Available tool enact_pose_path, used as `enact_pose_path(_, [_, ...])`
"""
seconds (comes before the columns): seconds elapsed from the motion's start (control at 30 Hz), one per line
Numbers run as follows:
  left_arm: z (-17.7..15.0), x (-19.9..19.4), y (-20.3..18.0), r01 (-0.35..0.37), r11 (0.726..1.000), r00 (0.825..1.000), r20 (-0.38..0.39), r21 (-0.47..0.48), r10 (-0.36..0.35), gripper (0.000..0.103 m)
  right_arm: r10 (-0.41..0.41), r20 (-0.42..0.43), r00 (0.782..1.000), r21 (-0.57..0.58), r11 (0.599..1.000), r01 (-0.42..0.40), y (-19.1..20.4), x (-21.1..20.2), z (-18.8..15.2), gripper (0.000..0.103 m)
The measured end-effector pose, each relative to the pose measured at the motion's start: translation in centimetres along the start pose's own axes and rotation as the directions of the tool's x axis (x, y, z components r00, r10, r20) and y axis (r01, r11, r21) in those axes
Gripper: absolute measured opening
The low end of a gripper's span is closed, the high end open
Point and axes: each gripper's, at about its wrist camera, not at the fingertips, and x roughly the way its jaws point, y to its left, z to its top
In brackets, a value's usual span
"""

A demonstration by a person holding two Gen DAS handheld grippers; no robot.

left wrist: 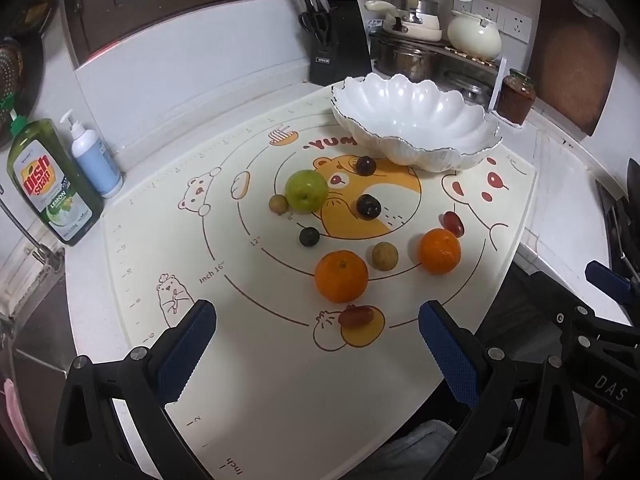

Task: Organize fruits
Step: 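Reach the right tool toward an orange while the left tool reaches a red date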

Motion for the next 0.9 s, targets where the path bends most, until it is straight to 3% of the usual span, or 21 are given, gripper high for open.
enact_pose_path(0.5, [-1.3, 3.4, -0.3, 0.053, 0.998, 0.997, -0.059, -0.027, -0.055, 0.098, -0.016, 0.009, 1.000, -0.039, 0.999, 0.016, -0.4, 2.6, -0.8, 0.099])
enact_pose_path(0.9, [-2.4, 6.5, -0.7, 0.022, 0.997, 0.997, -0.070, -0.070, -0.027, 0.089, 0.017, -0.004, 1.000, -0.123, 0.992, -0.017, 0.1, 5.5, -0.7, 0.096])
